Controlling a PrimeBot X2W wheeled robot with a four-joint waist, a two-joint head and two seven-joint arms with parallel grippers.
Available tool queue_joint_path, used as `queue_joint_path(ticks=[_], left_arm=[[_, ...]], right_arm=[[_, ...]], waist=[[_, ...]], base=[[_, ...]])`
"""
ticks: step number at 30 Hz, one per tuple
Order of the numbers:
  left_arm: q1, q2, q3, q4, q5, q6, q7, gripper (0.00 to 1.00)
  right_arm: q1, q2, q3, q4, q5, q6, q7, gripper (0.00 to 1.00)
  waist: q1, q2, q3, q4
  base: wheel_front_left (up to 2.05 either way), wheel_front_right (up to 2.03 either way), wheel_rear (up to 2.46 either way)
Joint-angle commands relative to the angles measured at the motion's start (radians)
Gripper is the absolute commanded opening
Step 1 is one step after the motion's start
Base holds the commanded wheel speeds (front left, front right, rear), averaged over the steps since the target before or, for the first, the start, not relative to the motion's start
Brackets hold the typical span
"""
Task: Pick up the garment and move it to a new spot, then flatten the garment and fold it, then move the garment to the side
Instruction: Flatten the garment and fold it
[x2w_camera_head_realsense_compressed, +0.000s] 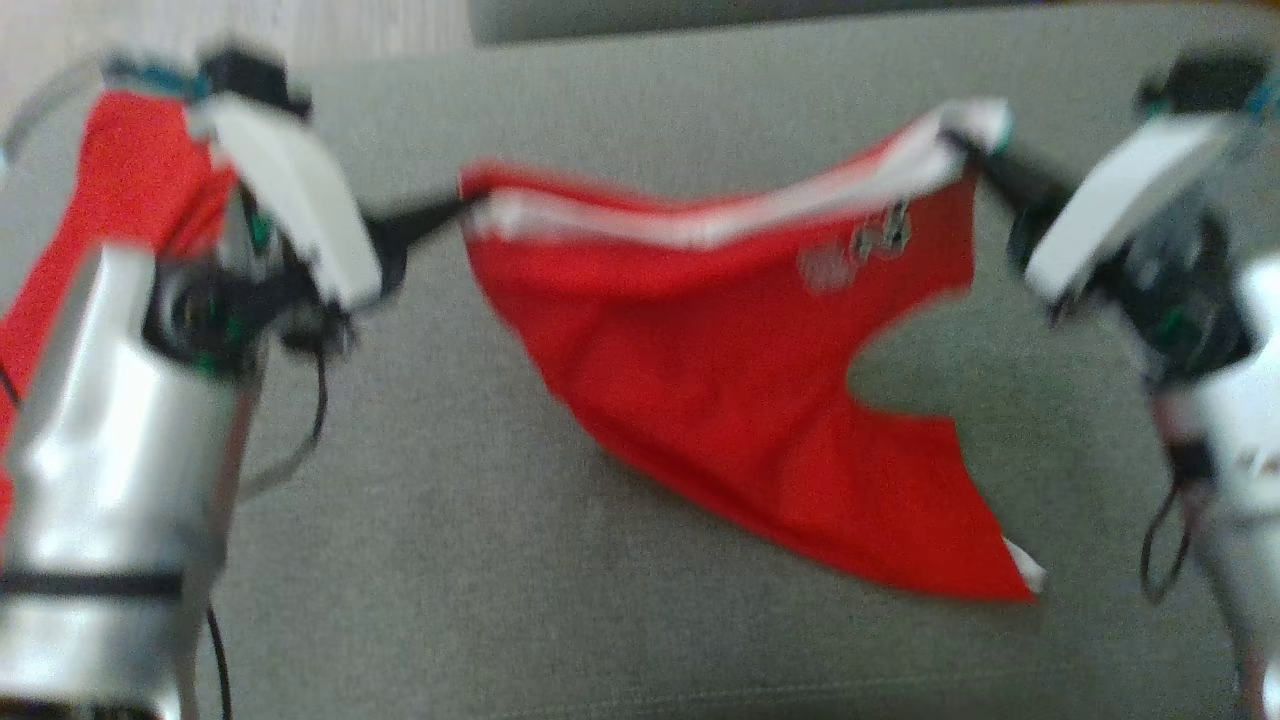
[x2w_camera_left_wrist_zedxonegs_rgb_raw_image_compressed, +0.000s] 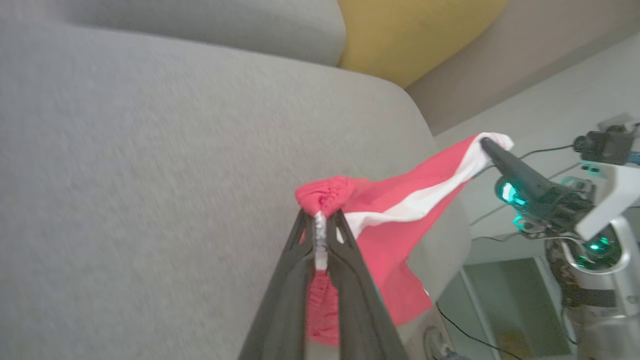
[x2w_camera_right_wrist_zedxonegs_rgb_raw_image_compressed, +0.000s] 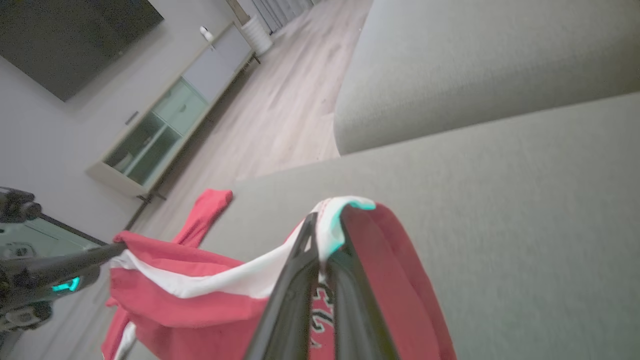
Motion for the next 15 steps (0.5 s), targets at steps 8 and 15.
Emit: queue_joint_path(ticks=[8,15], left_arm=[[-0.466,-0.008,0.013,0.168,0.147,0.002,-0.142,0.0],[-0.744,-0.012,0.027,0.335,0.229,0.001,-0.316,0.0]], right_arm=[[-0.435,-0.01,-0.058,0.128,0.055,-0.001,0.007,0.0],[-0.746,0.03,-0.085,0.274,0.085,-0.001,-0.058,0.0]], waist=[[-0.0001,0.0,0.228,0.005],[-0.0001,0.0,0.236,-0.024]], base=[[0.0,0.0,0.0],[0.0,0.0,0.0]])
